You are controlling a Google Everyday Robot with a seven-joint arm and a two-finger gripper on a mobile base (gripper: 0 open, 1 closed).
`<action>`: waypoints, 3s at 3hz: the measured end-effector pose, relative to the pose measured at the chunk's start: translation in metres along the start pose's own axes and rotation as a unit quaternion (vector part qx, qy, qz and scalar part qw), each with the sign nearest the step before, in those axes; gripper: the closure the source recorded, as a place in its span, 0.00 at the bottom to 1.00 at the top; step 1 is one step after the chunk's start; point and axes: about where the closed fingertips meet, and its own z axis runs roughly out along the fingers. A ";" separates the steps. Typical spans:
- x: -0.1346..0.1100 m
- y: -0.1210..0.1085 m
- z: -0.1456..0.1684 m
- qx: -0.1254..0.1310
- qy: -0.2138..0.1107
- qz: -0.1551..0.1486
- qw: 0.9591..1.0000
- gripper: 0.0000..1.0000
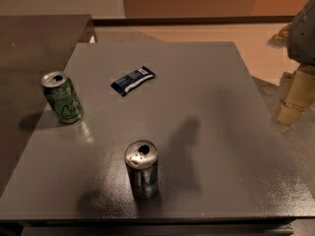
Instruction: Knock green can over
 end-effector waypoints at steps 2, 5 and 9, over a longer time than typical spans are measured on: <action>-0.007 -0.002 -0.001 0.002 -0.012 -0.003 1.000 0.00; -0.154 -0.011 0.038 -0.015 -0.156 -0.062 0.986 0.00; -0.351 0.049 0.118 -0.107 -0.247 -0.101 0.958 0.00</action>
Offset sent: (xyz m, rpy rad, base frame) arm 0.0067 0.0129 0.0011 0.0443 -0.0005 0.0239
